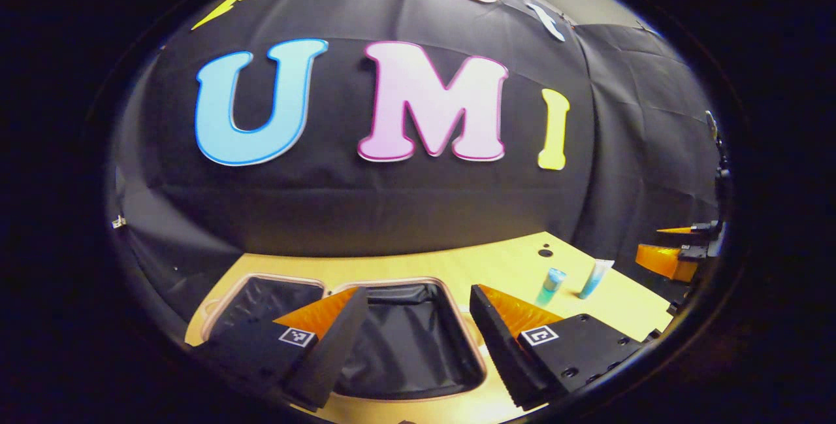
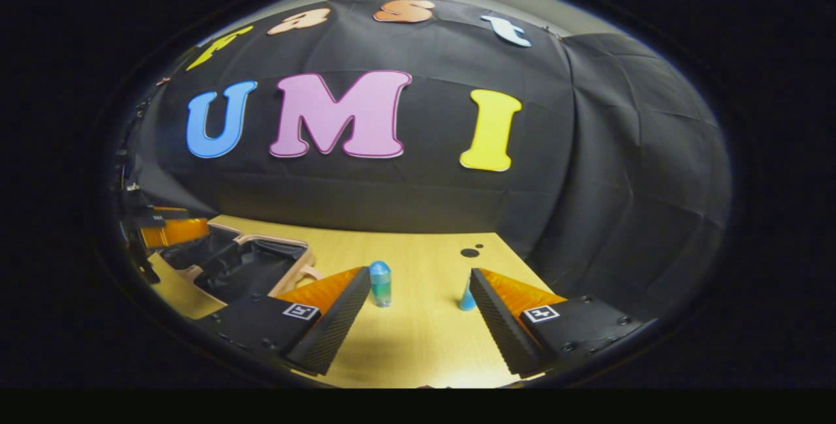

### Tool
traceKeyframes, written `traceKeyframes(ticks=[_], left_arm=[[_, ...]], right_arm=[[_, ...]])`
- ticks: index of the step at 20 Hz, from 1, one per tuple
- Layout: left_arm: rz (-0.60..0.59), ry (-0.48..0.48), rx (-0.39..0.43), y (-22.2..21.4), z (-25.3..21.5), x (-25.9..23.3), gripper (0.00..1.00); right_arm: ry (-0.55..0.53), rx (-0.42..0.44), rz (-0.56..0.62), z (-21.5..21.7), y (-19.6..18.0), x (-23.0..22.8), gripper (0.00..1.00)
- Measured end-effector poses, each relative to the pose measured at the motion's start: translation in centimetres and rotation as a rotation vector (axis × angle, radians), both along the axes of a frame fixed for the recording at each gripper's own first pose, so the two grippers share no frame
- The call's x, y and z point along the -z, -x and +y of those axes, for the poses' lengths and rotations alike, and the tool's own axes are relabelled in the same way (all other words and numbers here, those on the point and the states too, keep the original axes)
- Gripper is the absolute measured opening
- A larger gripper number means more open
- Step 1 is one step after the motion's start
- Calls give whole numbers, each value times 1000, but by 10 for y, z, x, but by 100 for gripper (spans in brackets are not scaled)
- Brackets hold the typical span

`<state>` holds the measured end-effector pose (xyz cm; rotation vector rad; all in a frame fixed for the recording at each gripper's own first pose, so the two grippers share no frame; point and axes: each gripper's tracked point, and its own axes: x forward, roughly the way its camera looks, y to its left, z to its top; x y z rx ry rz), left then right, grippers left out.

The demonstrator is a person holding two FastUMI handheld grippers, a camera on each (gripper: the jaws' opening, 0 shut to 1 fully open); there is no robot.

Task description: First open the suitcase, pack the skin care products into it, and then close the suitcase.

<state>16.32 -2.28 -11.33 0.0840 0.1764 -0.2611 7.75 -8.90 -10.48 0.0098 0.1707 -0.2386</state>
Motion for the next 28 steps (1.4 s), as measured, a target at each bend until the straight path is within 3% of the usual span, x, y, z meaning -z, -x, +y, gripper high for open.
traceKeyframes(ticks=[4, 5, 8, 14, 19, 25, 26, 28], left_arm=[[79, 58, 146, -7, -100, 54, 99], [95, 37, 172, -11, -118, 70, 99], [111, -49, 237, -28, -164, 109, 99], [176, -48, 245, -88, -220, 161, 99], [172, -116, 225, -125, -226, 181, 98], [208, -135, 244, -132, -236, 196, 65], [212, -139, 237, -132, -235, 199, 48], [218, -135, 217, -133, -232, 202, 47]], right_arm=[[-19, 47, 49, -32, 12, 33, 97], [-23, 61, 59, -41, 15, 40, 93], [-45, 82, 62, -60, 22, 55, 97], [-84, 121, 124, -85, 25, 94, 97], [-103, 121, 146, -93, -6, 123, 97], [-187, 91, 174, -107, -59, 153, 98], [-174, 88, 179, -107, -65, 157, 98], [-152, 77, 187, -107, -79, 164, 96]])
